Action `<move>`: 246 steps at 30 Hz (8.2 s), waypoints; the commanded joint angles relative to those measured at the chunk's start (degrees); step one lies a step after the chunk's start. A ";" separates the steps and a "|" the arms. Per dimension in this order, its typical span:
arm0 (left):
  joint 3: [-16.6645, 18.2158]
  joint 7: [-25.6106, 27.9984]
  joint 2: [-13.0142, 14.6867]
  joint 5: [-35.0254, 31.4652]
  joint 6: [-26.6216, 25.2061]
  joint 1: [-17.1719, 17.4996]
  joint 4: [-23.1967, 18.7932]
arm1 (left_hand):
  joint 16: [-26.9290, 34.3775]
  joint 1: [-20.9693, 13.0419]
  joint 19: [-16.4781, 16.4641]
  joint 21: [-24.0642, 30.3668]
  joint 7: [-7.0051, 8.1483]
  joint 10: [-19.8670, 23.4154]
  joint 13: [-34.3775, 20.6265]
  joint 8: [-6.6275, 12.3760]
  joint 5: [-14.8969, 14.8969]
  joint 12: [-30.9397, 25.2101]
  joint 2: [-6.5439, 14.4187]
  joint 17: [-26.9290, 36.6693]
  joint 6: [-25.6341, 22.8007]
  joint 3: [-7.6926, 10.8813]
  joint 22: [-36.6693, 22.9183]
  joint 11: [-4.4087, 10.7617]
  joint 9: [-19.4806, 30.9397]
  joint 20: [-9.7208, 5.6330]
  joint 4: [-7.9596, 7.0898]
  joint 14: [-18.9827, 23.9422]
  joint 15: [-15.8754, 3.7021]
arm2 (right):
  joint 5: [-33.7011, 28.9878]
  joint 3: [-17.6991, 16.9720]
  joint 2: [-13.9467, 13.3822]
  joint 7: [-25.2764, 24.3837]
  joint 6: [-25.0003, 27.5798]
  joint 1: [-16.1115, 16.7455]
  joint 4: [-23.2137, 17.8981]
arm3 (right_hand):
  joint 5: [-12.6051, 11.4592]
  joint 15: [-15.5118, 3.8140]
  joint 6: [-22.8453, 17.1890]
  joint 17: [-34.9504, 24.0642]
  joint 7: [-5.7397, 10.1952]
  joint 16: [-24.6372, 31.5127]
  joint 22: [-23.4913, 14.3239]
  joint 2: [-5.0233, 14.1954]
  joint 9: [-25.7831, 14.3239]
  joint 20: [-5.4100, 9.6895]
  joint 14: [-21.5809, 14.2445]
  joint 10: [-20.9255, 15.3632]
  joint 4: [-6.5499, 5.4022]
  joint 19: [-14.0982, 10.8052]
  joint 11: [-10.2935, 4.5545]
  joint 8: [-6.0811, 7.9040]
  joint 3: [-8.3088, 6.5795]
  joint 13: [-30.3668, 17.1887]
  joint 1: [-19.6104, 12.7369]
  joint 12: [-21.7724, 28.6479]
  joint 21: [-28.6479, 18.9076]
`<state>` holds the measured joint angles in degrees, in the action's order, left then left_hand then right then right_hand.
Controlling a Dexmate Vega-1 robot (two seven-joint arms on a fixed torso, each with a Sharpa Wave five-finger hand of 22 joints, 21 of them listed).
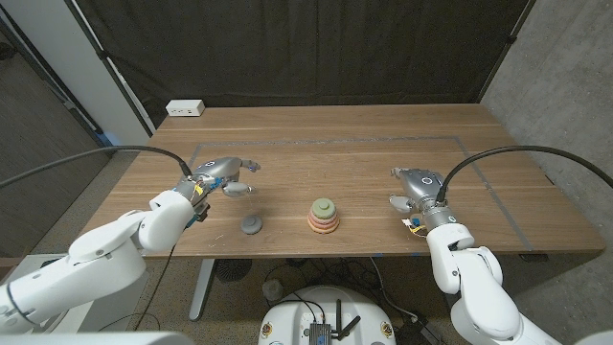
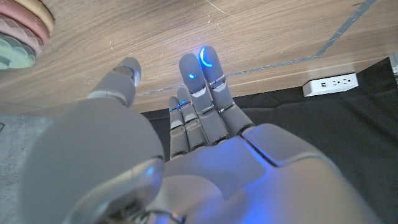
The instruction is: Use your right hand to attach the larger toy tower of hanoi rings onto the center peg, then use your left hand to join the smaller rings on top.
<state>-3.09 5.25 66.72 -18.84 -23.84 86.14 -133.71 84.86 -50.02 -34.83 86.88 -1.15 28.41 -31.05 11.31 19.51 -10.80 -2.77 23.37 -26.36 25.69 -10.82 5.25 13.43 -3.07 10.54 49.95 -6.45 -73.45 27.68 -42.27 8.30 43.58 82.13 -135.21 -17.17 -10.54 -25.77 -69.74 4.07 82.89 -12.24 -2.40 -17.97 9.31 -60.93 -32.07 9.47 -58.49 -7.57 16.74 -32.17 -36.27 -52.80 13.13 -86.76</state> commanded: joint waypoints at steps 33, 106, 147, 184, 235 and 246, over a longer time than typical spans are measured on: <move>7.74 -18.66 6.90 -0.76 9.45 2.69 1.67 | -0.31 1.66 0.83 -0.29 -0.21 -7.07 1.62 -0.90 -0.60 0.57 -2.21 -1.20 6.44 -2.37 0.02 -1.43 -0.62 -6.88 -1.42 -1.02 -6.01 | 0.07 1.88 -0.39 4.01 1.74 -3.37 0.75 | -0.53 -1.92 0.23 -0.30 -0.06 0.27 0.06 0.85 -0.40 3.27 -0.30 -0.94 -0.29 -0.09 -0.40 0.44 -0.22 -0.85 -0.12 -0.19 -0.37; 2.08 -23.70 0.48 -15.06 9.76 2.84 3.59 | -0.30 -0.12 0.75 -0.16 -0.89 -9.18 3.57 0.28 -0.82 -0.77 -2.53 -1.85 9.74 -3.22 -0.10 -2.18 -1.60 -6.95 -1.12 -1.07 -6.01 | -4.13 1.64 2.17 9.55 0.90 -3.73 1.43 | -1.43 -1.93 0.35 -0.01 -0.44 -0.06 0.08 1.54 -0.43 3.27 0.09 -1.05 -0.24 -0.06 -0.39 0.29 -0.61 -1.40 0.34 -0.77 -0.44; -7.26 -12.47 6.79 -11.23 1.87 0.45 3.58 | -0.03 -0.50 0.63 -0.18 -0.48 -7.79 4.31 0.93 -0.78 -1.05 -2.03 -1.81 8.07 -3.46 -0.06 -1.26 -1.65 -6.85 -1.27 -0.55 -6.02 | -3.70 1.00 2.00 9.15 1.75 -2.61 1.11 | -2.11 -1.92 0.07 -0.31 -0.41 0.07 0.09 2.09 -0.42 3.26 -0.23 -1.32 -0.28 -0.03 -0.36 0.29 -0.84 -1.57 0.78 -0.99 -0.50; -14.53 -4.33 9.92 -7.11 -4.74 -1.96 0.60 | 1.21 -4.95 -0.78 1.05 1.41 2.69 3.81 3.90 -0.32 -3.79 0.13 -1.36 -1.55 -2.40 -0.31 1.97 -1.11 -7.66 -0.75 1.82 -6.10 | 4.22 0.49 -0.74 2.79 2.05 -2.63 2.24 | -2.63 -1.91 -0.28 -0.45 -0.42 0.30 0.15 2.30 -0.41 3.27 -0.31 -1.85 -0.25 -0.06 -0.26 0.35 -1.07 -1.68 1.30 -1.02 -0.51; -10.74 2.16 18.10 6.75 -3.32 -2.53 -0.76 | 2.13 -8.68 -3.78 1.99 2.00 11.43 1.28 6.39 0.03 -5.33 1.84 -0.78 -8.72 -1.91 -0.69 3.06 0.32 -8.78 -0.79 5.37 -6.14 | 1.54 3.62 -1.97 4.61 6.34 -4.20 0.39 | -3.16 -1.91 -0.51 -0.37 -0.45 0.38 0.31 2.57 -0.41 3.27 -0.18 -2.09 -0.16 -0.04 -0.27 0.34 -1.35 -1.79 1.70 -1.17 -0.43; 0.65 3.18 22.26 11.39 -4.91 6.18 -2.86 | 1.95 -8.71 -3.78 2.00 1.75 11.05 0.92 6.15 0.02 -4.96 2.04 -0.76 -8.27 -1.97 -0.73 2.98 0.49 -8.74 -0.93 5.27 -6.14 | 1.84 3.18 -1.57 4.16 6.13 -3.82 0.33 | -3.26 -1.92 -0.61 -0.33 -0.49 0.38 0.25 2.61 -0.39 3.27 -0.11 -2.07 -0.14 -0.12 -0.27 0.33 -1.42 -1.84 1.78 -1.20 -0.50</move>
<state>-12.03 8.25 85.93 -10.89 -27.38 85.09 -134.96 86.69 -58.75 -37.90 88.64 0.89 37.07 -28.55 17.26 19.29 -15.88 -1.23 22.48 -34.35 23.33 -11.35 6.28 13.74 -3.48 9.72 54.67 -7.88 -71.54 31.15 -44.23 12.68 49.75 77.99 -134.77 -20.18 -10.54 -25.80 -69.91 3.68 82.89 -11.87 0.09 -18.21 9.31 -60.92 -33.79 9.33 -58.48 -7.88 16.95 -33.28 -37.82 -51.21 12.09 -86.97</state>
